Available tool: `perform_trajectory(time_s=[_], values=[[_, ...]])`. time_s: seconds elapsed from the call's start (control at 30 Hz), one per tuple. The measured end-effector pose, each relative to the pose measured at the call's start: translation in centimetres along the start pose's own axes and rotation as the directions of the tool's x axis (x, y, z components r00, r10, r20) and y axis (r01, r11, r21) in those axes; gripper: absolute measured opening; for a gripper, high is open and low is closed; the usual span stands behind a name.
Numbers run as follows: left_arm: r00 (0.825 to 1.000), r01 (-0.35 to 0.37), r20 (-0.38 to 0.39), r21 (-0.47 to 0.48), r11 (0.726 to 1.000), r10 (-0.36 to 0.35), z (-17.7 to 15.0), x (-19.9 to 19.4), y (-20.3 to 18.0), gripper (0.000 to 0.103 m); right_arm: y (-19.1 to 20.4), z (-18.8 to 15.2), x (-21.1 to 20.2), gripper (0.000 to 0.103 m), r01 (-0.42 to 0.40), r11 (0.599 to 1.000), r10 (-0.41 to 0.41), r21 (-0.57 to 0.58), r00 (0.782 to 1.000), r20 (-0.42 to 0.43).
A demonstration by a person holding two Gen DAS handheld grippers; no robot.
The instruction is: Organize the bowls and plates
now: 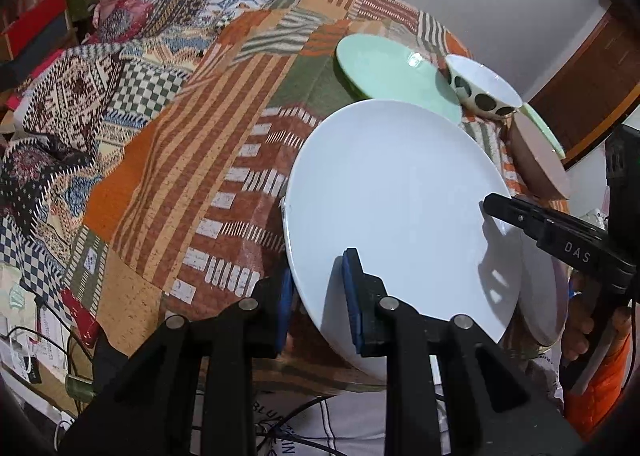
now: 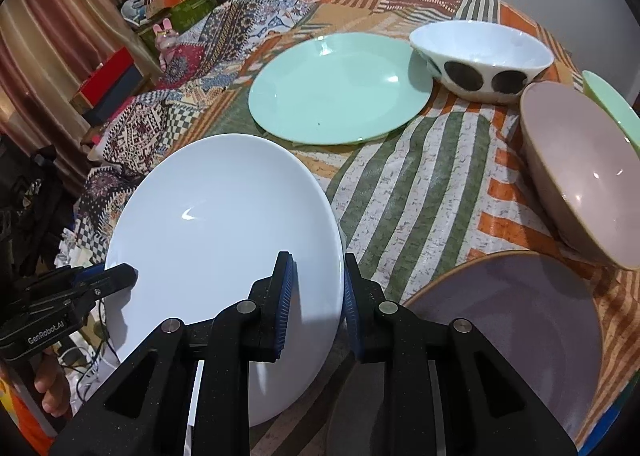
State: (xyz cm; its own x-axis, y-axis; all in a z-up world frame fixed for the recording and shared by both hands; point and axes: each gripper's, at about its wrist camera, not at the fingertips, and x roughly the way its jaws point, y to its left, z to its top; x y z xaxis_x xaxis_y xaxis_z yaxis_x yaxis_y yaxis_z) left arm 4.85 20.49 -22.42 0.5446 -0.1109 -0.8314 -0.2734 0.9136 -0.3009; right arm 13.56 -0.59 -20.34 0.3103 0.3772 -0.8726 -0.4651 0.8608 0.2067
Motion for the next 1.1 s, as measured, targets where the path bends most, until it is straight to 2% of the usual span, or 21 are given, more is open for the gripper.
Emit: perform_trajectory(time_s=[0.37, 0.77, 1.1], values=[[0.998, 0.013, 0.059, 0.05, 0.999, -0.016, 0.4, -2.8, -2.7, 0.024, -0.4, -0.6, -3.7, 0.022, -0.007, 1.0, 0.005, 0.021, 0.996, 0.089], [0.992, 0.033, 0.12, 0.128, 0.991, -0.048, 0.2, -5.6, -7.3, 0.024, -2.0, -2.0, -8.0, 0.022, -0.001, 0.998, -0.01, 0.06, 0.982, 0.186], [0.989, 0.061, 0.119, 0.189, 0.98, -0.085, -0.6, -6.5, -10.7, 0.024, -4.0, -4.1, -10.9, 0.022, 0.009, 0.994, -0.034, 0.105, 0.97, 0.239]])
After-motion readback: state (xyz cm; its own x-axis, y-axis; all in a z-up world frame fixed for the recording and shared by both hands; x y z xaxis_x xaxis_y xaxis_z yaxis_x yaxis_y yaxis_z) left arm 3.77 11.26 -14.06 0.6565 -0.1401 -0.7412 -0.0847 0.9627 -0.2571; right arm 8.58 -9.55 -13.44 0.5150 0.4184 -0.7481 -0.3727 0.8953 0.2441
